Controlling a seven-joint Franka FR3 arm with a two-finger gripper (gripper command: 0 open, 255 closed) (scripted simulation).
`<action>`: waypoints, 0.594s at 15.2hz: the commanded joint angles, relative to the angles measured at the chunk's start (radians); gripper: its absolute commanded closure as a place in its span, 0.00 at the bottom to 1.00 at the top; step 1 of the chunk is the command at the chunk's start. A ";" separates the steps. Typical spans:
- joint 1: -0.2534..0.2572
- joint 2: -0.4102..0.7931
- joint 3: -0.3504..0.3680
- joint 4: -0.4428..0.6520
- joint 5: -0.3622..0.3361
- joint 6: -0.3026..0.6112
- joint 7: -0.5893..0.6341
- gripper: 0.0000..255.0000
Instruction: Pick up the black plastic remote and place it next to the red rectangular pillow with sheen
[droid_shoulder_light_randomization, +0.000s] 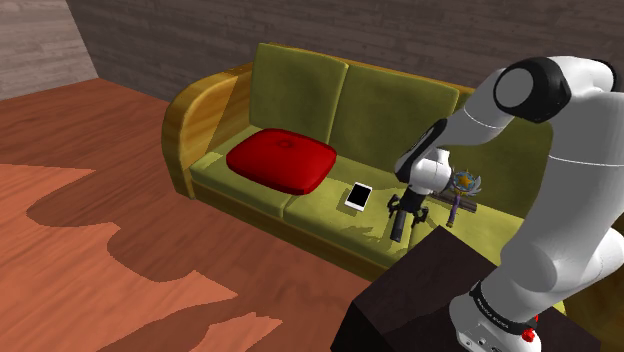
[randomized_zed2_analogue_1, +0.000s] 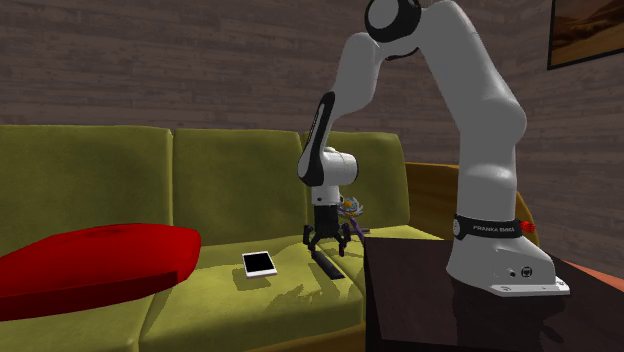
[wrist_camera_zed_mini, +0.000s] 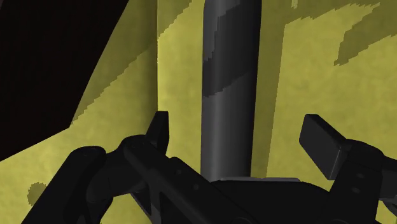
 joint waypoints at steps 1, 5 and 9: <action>-0.011 0.030 0.016 0.008 0.020 0.022 -0.016 0.00; -0.024 0.069 0.039 0.018 0.045 0.052 -0.035 0.00; -0.024 0.069 0.039 0.018 0.045 0.052 -0.035 0.00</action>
